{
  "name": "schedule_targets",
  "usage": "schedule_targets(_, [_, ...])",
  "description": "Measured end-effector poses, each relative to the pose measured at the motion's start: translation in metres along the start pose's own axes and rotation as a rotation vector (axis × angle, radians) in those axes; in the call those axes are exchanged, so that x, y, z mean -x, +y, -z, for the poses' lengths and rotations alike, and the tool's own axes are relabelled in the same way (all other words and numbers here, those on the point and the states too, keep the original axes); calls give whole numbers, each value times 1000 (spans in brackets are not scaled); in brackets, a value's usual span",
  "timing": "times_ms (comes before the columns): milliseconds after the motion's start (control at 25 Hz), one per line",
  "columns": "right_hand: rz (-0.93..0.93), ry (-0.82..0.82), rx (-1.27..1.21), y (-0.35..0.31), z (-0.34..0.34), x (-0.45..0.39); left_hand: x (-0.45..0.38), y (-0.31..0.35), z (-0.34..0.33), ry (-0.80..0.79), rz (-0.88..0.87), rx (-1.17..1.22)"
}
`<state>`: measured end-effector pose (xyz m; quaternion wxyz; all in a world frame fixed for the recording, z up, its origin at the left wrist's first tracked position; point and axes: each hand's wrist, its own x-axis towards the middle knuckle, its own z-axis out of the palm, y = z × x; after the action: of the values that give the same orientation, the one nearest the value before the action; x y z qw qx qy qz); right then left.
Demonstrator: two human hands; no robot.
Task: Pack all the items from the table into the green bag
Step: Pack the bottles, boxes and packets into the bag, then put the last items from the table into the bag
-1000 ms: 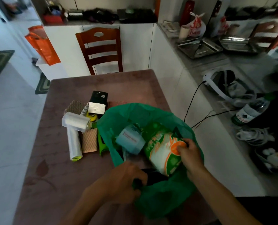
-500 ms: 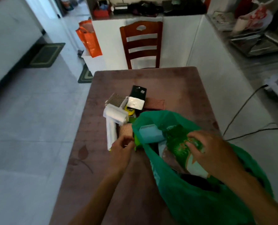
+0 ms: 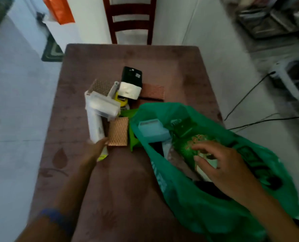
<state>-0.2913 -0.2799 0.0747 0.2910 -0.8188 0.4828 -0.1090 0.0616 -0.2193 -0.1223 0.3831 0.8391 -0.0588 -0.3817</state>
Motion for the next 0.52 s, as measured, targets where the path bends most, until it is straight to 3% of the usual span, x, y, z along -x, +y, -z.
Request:
schedule_targets(80, [-67,22,-41,8,14,6,39,-16,28,9,105,158])
schedule_targets(200, [-124,112,-106,14,41,10,110,-50,105,71,26,-96])
schedule_targets(280, [-53,224,-103,6,59,15,142,-44,149,69,-198,-406])
schedule_targets(360, [222,259,33,-17,74,19,153,-12,176,30,-478,-585])
schedule_targets(440, [502,207,292,-41,77,17,196,69,161,-66,-791,-689])
schedule_targets(520, [532,241,544,-44,76,14,237,137,122,-141,-1059,-809])
